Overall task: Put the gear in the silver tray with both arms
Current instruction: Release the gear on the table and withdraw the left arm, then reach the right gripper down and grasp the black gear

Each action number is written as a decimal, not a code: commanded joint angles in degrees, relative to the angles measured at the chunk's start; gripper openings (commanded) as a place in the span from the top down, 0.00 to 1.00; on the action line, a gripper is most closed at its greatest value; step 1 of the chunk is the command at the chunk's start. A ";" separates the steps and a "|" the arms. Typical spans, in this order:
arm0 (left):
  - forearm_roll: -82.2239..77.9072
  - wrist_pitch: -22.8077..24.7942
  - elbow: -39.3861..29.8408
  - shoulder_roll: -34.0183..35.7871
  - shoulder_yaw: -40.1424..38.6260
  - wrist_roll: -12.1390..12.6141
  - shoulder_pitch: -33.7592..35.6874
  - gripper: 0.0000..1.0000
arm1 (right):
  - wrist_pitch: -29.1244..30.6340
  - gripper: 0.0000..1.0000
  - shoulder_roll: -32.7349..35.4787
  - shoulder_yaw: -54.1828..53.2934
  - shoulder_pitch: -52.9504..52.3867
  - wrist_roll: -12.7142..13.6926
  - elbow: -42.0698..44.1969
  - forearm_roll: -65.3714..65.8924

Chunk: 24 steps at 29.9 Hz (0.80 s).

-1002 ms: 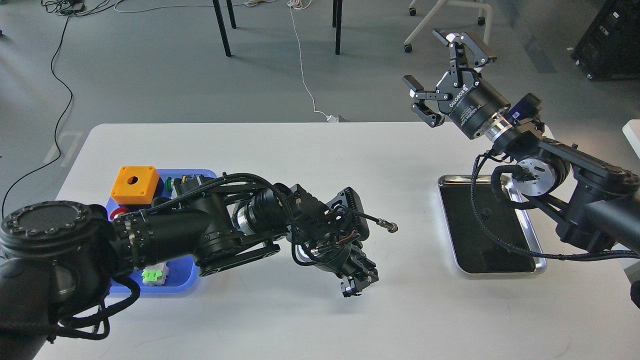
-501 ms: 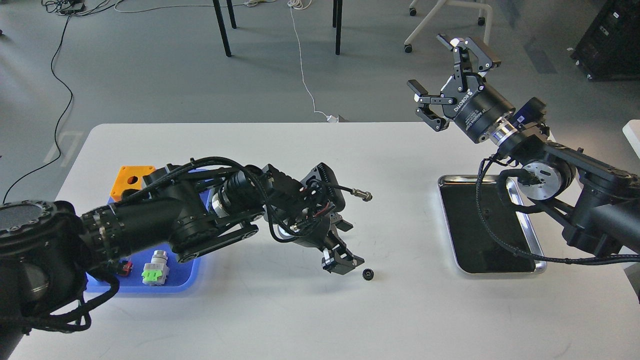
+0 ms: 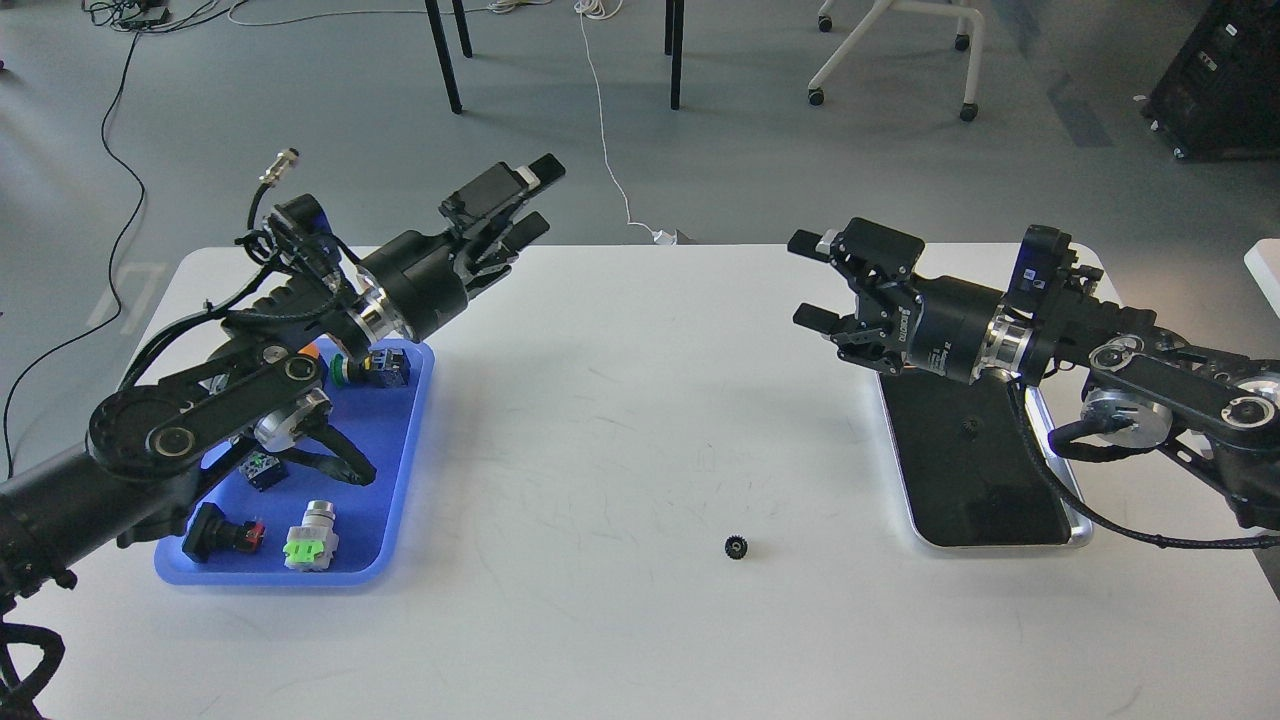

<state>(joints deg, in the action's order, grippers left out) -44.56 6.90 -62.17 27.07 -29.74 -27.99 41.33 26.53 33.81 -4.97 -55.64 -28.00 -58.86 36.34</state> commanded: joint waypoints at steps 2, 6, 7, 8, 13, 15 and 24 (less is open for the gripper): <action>2.28 1.27 -0.49 0.18 -12.43 -0.01 -6.69 0.01 | -0.08 0.02 2.40 7.94 -8.50 0.00 -2.39 18.73; 9.39 6.89 -0.49 0.27 -19.38 0.99 -11.52 0.01 | -0.08 0.02 2.76 16.81 -18.17 0.00 -8.71 27.71; 10.80 7.86 -0.49 0.27 -20.35 2.14 -12.23 0.01 | -0.08 0.02 2.49 18.66 -20.11 0.00 -10.56 29.29; 12.20 8.56 -0.41 0.18 -21.40 3.45 -13.02 0.01 | -0.08 0.02 2.06 21.03 -22.74 0.00 -12.92 31.05; 13.10 8.92 -0.40 -0.35 -25.72 5.75 -16.71 0.01 | -0.08 0.02 -3.65 30.17 -30.22 0.00 -18.48 35.97; 13.01 8.75 -0.40 -1.05 -25.90 5.75 -17.24 0.01 | -0.42 0.02 -6.28 33.08 -31.28 0.00 -18.22 40.97; 12.92 8.57 -0.49 -2.11 -26.16 5.75 -17.60 0.01 | -5.34 0.02 -16.22 39.33 -31.64 0.00 -13.93 48.56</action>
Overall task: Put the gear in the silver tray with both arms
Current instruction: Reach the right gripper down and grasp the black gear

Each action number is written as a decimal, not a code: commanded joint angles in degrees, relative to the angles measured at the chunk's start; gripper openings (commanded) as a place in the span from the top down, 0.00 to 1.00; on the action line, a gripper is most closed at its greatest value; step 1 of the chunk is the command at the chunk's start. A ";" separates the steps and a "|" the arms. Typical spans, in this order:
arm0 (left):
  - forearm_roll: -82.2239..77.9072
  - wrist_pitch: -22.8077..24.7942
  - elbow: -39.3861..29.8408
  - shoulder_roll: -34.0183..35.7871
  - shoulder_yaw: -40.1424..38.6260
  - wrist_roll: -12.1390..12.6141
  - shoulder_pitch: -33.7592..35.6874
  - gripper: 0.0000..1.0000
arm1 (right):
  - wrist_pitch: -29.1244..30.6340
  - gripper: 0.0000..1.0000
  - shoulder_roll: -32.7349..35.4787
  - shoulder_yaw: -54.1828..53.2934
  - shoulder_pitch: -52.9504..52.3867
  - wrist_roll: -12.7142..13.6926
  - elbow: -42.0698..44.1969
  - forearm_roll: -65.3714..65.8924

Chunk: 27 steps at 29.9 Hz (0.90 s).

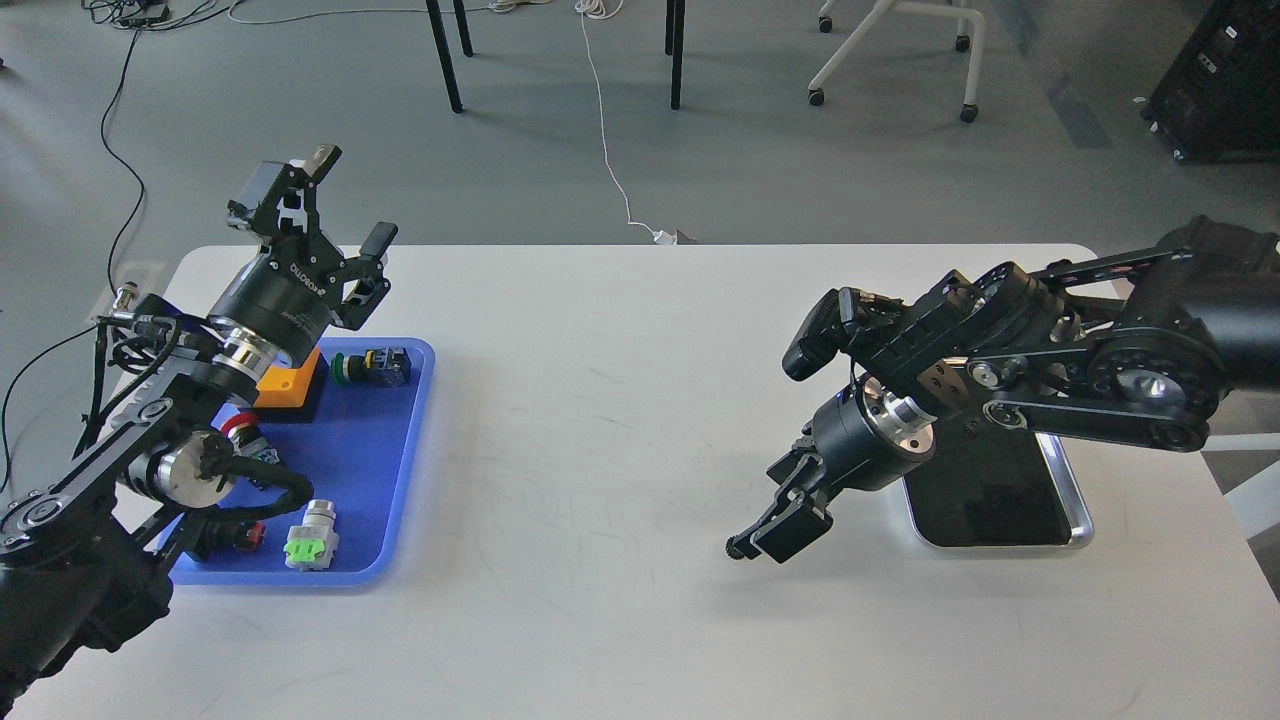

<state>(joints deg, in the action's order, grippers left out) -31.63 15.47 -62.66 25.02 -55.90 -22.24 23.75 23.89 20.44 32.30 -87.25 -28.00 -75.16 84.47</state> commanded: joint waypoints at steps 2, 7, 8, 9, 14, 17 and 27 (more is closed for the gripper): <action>-0.01 0.00 -0.01 -0.15 0.00 0.00 -0.02 0.01 | -4.02 0.02 -5.05 3.56 0.06 0.00 3.79 0.43; -0.10 0.09 -0.01 -0.24 0.00 0.09 -0.11 0.01 | -6.04 0.05 -8.74 6.55 0.15 0.00 6.96 0.43; -0.10 0.09 -0.01 -0.41 0.00 0.09 -0.02 0.01 | -6.39 0.06 -9.44 7.16 0.15 0.00 7.05 0.43; -0.10 0.09 -0.01 -0.50 0.00 0.09 -0.02 0.01 | -6.74 0.07 -9.89 7.69 0.15 0.00 7.13 0.43; -0.10 0.18 -0.01 -1.56 0.00 0.18 -0.02 0.01 | -8.85 0.14 -11.03 10.59 0.24 0.00 8.01 0.43; -0.19 0.18 -0.01 -1.82 0.00 0.18 -0.02 0.01 | -9.47 0.29 -11.65 11.21 0.41 0.00 8.10 0.34; -0.10 0.18 -0.01 -1.73 -0.26 0.18 -0.02 0.01 | -9.65 0.43 -14.19 12.44 0.85 0.00 9.60 0.34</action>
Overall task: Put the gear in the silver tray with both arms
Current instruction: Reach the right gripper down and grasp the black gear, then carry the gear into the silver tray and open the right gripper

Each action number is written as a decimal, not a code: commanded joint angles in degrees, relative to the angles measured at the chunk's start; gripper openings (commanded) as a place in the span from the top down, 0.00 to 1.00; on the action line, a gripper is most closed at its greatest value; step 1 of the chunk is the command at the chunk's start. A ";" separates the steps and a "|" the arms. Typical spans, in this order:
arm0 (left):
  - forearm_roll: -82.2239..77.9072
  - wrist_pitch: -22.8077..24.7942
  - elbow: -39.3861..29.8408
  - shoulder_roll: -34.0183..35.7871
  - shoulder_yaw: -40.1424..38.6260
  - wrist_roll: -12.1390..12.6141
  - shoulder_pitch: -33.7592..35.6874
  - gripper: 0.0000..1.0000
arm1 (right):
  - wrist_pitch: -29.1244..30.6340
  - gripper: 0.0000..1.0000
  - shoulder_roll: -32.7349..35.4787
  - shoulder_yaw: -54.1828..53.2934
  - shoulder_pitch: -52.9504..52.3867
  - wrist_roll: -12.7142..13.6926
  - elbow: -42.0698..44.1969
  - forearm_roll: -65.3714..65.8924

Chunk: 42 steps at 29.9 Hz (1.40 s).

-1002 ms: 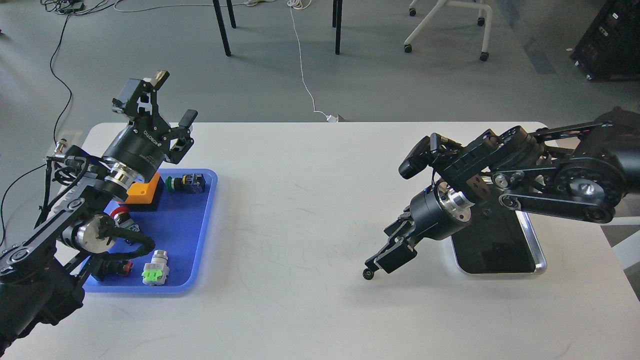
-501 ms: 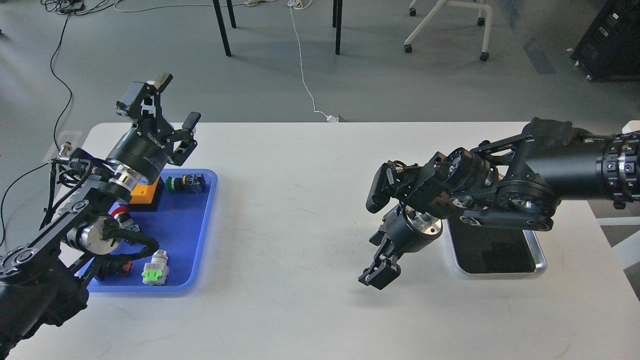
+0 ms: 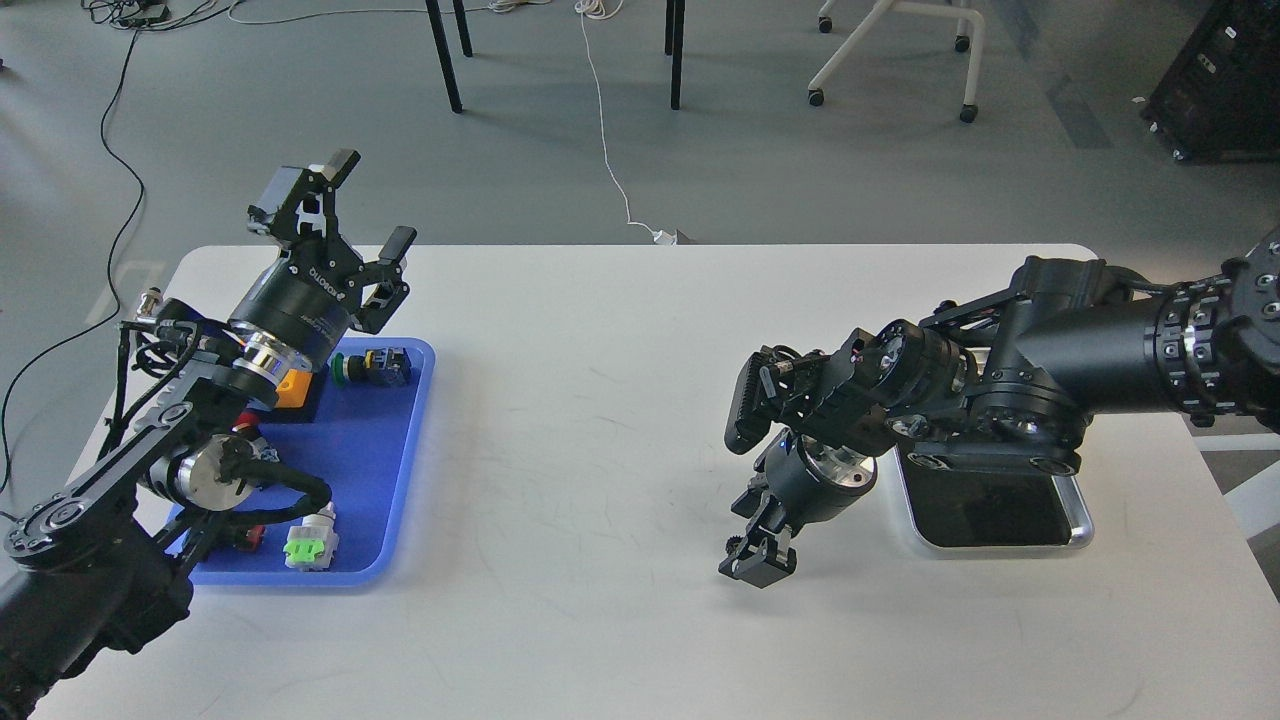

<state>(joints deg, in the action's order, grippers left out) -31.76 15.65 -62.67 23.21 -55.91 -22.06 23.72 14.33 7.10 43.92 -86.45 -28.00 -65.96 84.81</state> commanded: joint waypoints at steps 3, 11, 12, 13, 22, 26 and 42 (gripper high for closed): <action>-0.05 -0.01 -0.08 -0.01 -0.96 0.09 0.01 0.01 | -0.09 0.43 -1.21 1.08 0.06 0.00 0.65 0.00; 0.03 0.08 -0.09 0.08 -0.96 0.00 -0.07 0.01 | -0.09 0.57 -1.21 1.43 0.06 0.00 0.74 0.00; 0.03 0.17 -0.17 0.08 -0.96 0.09 -0.07 0.01 | -0.09 0.61 -1.21 1.43 0.06 0.00 0.74 0.00; 0.03 0.17 -0.17 0.08 -0.96 0.00 -0.07 0.01 | -0.09 0.64 -1.30 1.43 0.06 0.00 0.74 0.00; -0.05 0.17 -0.44 0.08 -0.96 0.09 -0.07 0.01 | -0.09 0.81 -1.21 2.31 -0.03 0.00 0.65 -0.09; -0.05 0.26 -0.44 -0.01 -0.96 0.09 -0.07 0.01 | -0.18 0.84 -1.12 2.22 -0.47 0.00 0.65 -0.35; -0.05 0.26 -0.44 -0.45 -0.96 0.09 -0.07 0.01 | -2.20 0.84 13.71 -1.20 -5.13 0.00 0.04 0.70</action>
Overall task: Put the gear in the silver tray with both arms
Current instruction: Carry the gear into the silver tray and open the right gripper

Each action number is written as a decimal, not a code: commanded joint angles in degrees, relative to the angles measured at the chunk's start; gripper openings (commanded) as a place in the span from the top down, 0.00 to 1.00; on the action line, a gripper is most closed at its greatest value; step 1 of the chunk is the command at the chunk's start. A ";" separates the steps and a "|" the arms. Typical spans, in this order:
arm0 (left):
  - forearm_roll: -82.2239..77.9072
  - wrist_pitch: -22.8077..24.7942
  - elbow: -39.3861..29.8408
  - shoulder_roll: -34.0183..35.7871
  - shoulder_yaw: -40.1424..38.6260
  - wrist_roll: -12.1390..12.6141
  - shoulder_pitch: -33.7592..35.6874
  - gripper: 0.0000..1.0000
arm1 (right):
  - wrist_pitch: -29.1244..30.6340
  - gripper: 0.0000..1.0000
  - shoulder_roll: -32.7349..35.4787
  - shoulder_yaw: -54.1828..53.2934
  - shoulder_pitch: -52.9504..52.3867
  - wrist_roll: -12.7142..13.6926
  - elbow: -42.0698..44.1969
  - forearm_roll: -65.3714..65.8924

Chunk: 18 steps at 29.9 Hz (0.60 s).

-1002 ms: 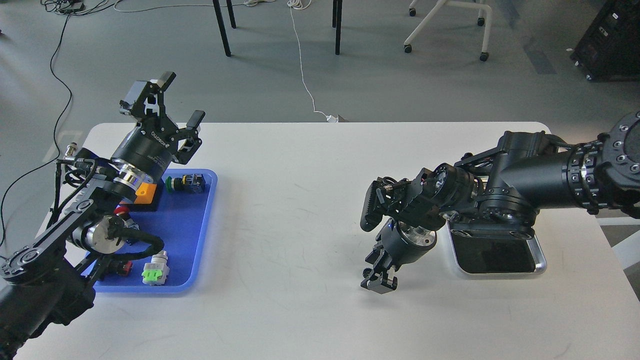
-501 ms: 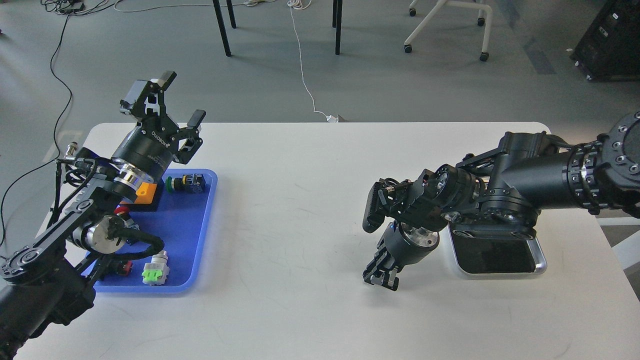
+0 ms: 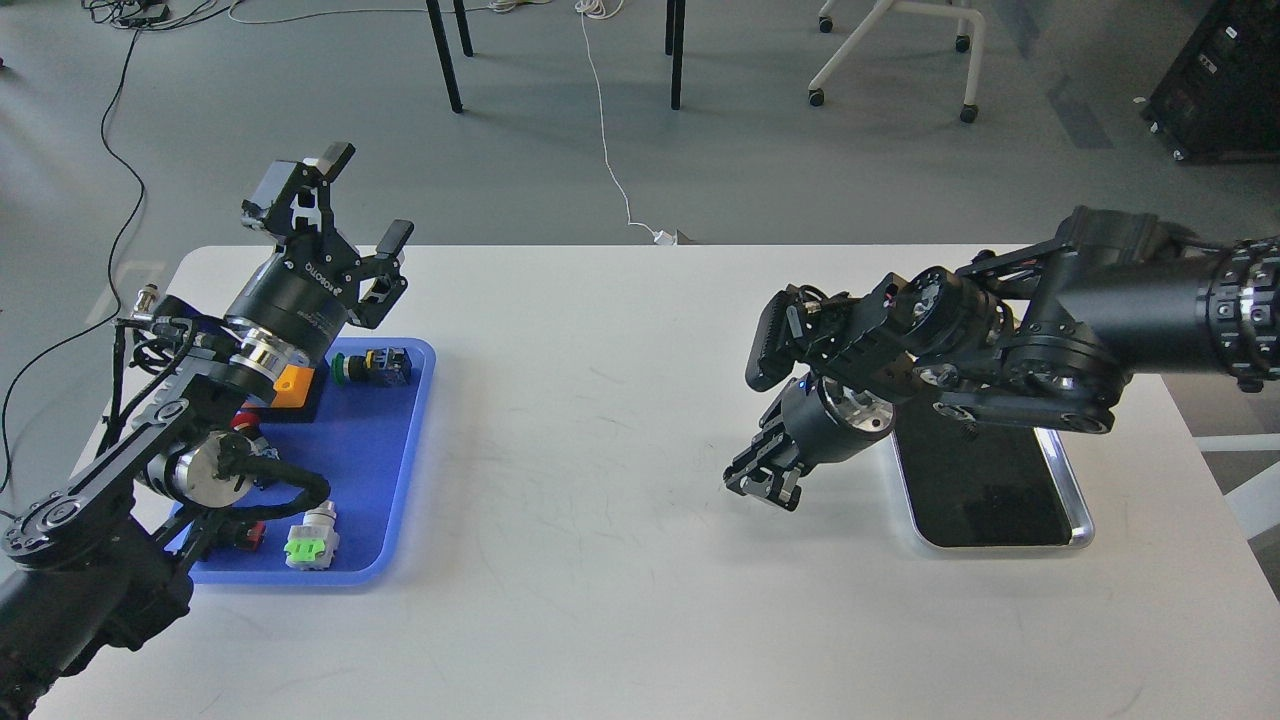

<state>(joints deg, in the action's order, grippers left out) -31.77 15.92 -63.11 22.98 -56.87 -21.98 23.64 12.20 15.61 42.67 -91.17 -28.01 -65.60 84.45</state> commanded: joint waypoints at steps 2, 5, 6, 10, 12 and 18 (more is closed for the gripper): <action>-0.14 -0.01 0.00 -0.83 0.09 0.09 0.00 0.01 | -0.07 0.84 9.25 0.13 -0.24 0.01 -0.32 4.57; -0.14 -0.01 0.00 -1.27 0.09 0.79 0.00 0.01 | -0.07 0.84 14.44 0.22 0.82 0.01 0.03 9.58; -0.23 -0.01 0.00 -1.44 0.18 0.88 0.00 0.01 | -0.07 0.84 15.67 0.30 1.52 0.01 0.04 10.29; -0.23 -0.01 0.09 -2.41 0.27 1.23 0.35 0.01 | -0.07 0.84 19.10 0.66 4.50 0.01 0.39 11.44; -0.23 -0.01 0.00 -2.67 0.27 1.50 0.35 0.01 | -0.07 0.84 20.16 0.66 6.08 0.01 1.17 11.97; -0.31 -0.10 0.00 -3.38 0.36 1.50 0.35 0.01 | -0.78 0.83 20.43 0.48 10.75 0.01 5.48 11.97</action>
<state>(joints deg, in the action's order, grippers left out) -32.07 15.91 -63.06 19.70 -56.50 -20.48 23.97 11.77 36.03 43.27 -82.28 -28.00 -61.86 96.43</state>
